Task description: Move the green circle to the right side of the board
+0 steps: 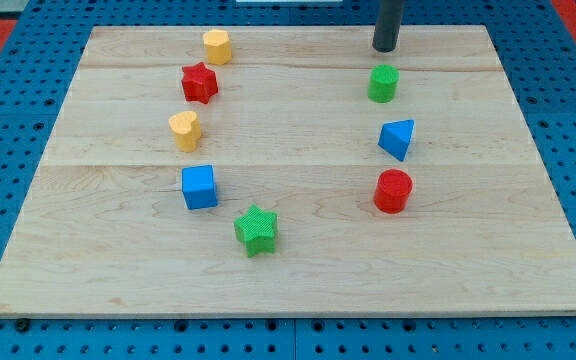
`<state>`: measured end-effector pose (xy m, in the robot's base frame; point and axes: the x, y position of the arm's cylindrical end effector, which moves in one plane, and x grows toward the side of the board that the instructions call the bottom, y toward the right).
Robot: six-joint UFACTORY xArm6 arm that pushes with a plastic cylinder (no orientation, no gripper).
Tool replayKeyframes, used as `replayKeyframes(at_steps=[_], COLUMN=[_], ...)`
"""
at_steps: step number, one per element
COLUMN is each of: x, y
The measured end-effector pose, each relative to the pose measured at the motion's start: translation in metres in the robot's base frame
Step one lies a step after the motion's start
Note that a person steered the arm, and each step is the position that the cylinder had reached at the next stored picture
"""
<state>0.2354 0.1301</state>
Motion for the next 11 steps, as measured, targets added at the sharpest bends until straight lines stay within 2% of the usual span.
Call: replayKeyframes(at_steps=[2,4,6,10,11], x=[0.020,0.030,0.081,0.074,0.074], y=[0.000,-0.055,-0.043,-0.009,-0.019])
